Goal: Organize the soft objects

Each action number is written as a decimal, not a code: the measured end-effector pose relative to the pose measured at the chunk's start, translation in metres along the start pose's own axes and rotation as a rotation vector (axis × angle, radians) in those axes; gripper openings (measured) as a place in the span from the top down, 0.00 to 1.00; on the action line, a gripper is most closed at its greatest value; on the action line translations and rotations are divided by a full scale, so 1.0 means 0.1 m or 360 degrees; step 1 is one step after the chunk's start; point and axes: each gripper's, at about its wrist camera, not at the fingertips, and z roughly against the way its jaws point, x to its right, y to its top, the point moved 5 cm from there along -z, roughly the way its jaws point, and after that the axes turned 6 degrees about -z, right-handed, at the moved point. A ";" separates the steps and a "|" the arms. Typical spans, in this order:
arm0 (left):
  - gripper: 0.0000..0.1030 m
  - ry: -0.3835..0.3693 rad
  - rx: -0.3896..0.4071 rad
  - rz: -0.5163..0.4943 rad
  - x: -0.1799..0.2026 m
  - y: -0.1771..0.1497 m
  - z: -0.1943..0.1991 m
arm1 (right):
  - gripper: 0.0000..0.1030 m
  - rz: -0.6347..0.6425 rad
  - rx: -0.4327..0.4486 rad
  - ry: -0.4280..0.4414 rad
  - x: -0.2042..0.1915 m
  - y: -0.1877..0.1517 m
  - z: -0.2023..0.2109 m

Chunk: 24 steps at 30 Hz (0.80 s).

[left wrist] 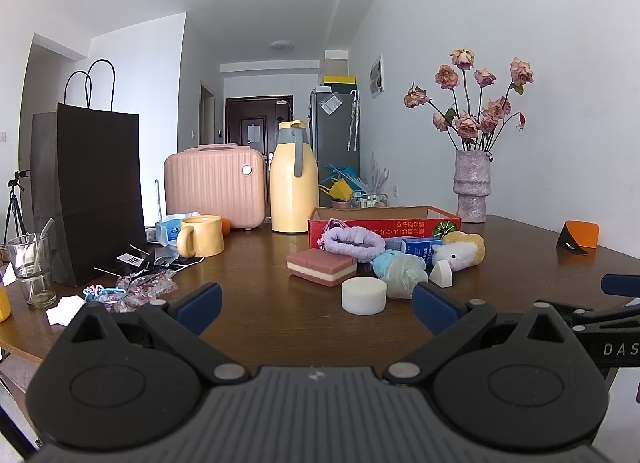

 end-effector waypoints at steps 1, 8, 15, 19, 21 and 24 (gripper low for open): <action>0.00 0.0004 -0.0002 0.0001 0.00 0.00 0.00 | 0.00 -0.0002 0.0003 -0.0002 0.00 0.00 0.00; 0.00 0.0005 -0.0003 0.0003 -0.01 0.00 -0.01 | 0.00 -0.0005 0.0001 -0.0010 0.01 0.00 -0.01; 0.00 0.0008 -0.0005 0.0001 0.00 -0.01 -0.01 | 0.00 -0.0003 0.0009 -0.0017 0.02 0.00 -0.01; 0.00 0.0006 -0.0008 -0.0009 0.02 -0.02 -0.01 | 0.00 0.0001 0.0008 -0.0018 0.02 0.01 -0.01; 0.00 0.0003 -0.0009 -0.0010 0.02 -0.02 -0.01 | 0.00 0.0005 0.0009 -0.0023 0.01 0.01 -0.01; 0.00 0.0005 -0.0006 -0.0010 0.02 -0.02 -0.01 | 0.00 0.0002 0.0012 -0.0024 0.02 0.01 -0.01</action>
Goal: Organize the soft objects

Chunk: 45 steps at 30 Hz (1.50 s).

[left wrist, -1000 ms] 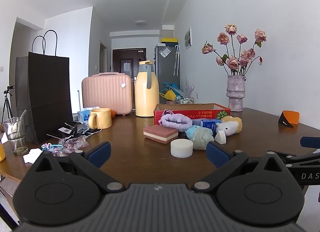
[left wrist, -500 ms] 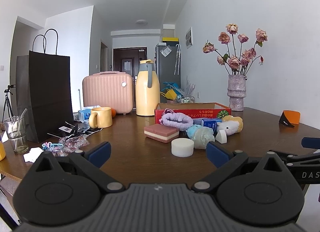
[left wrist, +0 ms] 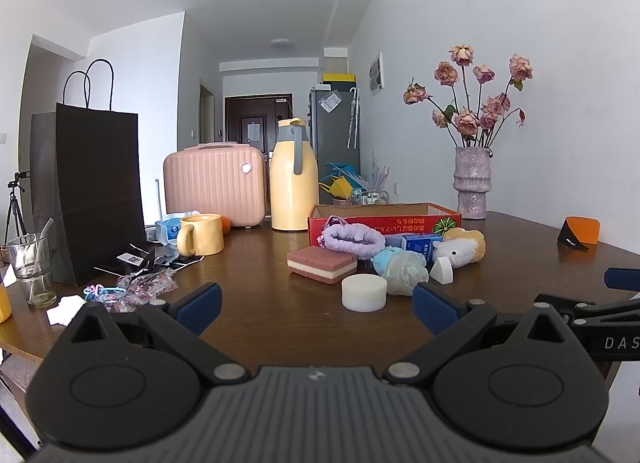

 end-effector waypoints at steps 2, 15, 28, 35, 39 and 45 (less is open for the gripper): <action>0.00 0.0001 -0.0001 0.0001 0.00 0.00 0.00 | 0.00 0.0000 0.0004 -0.0005 0.01 0.00 0.00; 0.00 0.0002 -0.0004 0.0002 -0.01 -0.01 -0.01 | 0.00 -0.0003 0.0012 -0.0017 0.01 0.01 0.01; 0.00 0.0002 -0.0005 0.0003 -0.01 -0.01 -0.01 | 0.00 -0.0010 0.0021 -0.0029 0.03 0.02 0.01; 0.00 -0.0005 -0.0004 -0.0001 -0.01 -0.01 -0.02 | 0.00 -0.0006 0.0026 -0.0028 0.03 0.03 0.01; 0.00 -0.0008 -0.0003 -0.0002 -0.01 -0.05 -0.19 | 0.00 -0.0002 0.0050 -0.0028 0.05 0.04 -0.02; 0.00 0.0027 -0.0162 0.0023 -0.06 -0.17 -0.68 | 0.00 -0.0024 0.0020 -0.0017 0.12 0.01 -0.39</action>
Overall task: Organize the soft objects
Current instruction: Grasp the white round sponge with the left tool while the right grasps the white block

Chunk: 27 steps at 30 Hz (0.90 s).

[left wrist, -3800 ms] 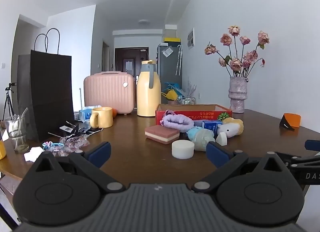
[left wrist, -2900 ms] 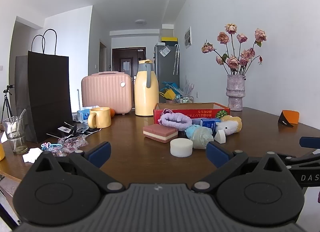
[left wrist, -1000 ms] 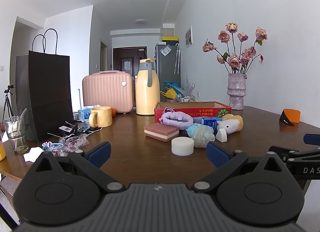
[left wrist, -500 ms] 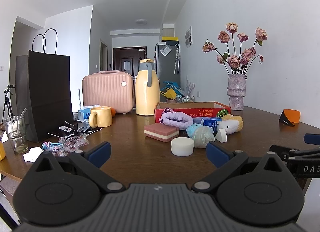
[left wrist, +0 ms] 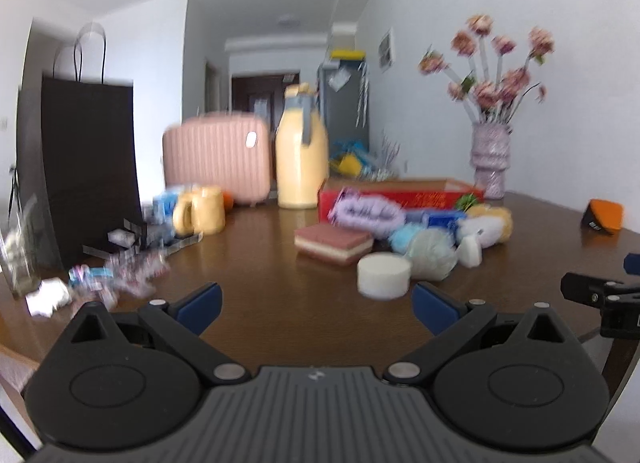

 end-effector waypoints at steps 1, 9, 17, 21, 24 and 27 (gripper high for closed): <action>0.00 -0.0019 -0.0032 0.0022 -0.03 -0.01 -0.08 | 0.00 -0.0004 -0.0028 0.0010 0.00 -0.01 -0.08; 0.00 -0.0073 -0.0111 0.0003 -0.02 0.11 -0.67 | 0.00 0.0020 -0.0025 0.0035 0.04 0.14 -0.68; 0.05 -0.0212 -0.0133 0.0025 0.23 0.32 -1.28 | 0.00 0.0028 -0.0274 0.0260 0.08 0.26 -1.28; 0.13 -0.0324 -0.0264 0.0019 0.33 0.29 -1.54 | 0.01 -0.0028 -0.0272 0.0221 0.15 0.34 -1.50; 0.17 -0.0417 -0.0341 0.0046 0.37 0.28 -1.64 | 0.18 -0.0090 -0.0350 0.0224 0.20 0.39 -1.76; 0.19 -0.0431 -0.0367 0.0022 0.41 0.27 -1.72 | 0.27 -0.0126 -0.0422 0.0251 0.23 0.43 -2.03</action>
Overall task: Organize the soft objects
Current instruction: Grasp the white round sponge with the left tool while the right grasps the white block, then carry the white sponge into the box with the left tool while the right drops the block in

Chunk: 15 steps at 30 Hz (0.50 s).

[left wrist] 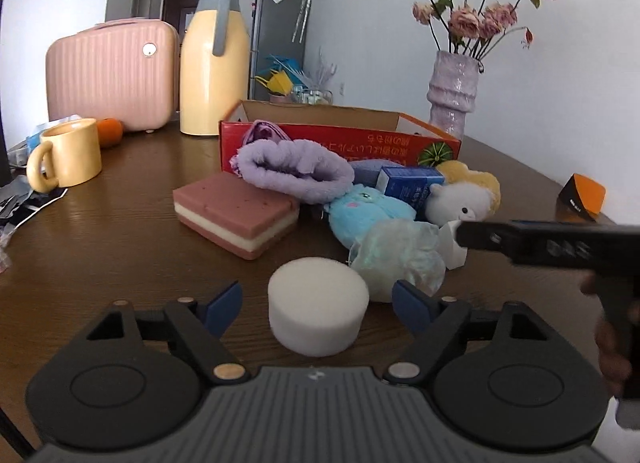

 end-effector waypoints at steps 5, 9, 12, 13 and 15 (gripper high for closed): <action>0.44 0.0010 -0.0087 -0.0001 0.01 -0.03 -0.15 | 0.52 0.0013 -0.0071 -0.0034 0.02 0.06 -0.33; 0.46 0.0013 -0.0091 -0.0015 0.03 -0.03 -0.10 | 0.83 0.0008 -0.0114 -0.0046 0.06 0.04 -0.48; 0.48 0.0035 -0.0063 -0.0037 0.08 -0.02 0.01 | 0.83 0.0005 -0.0104 -0.0037 0.06 0.00 -0.44; 0.48 0.0041 -0.0050 -0.0042 0.09 -0.02 0.07 | 0.83 0.0006 -0.0106 -0.0037 0.06 0.00 -0.42; 0.48 0.0062 -0.0025 -0.0047 0.12 -0.01 0.17 | 0.83 -0.0004 -0.0099 -0.0015 0.05 -0.04 -0.31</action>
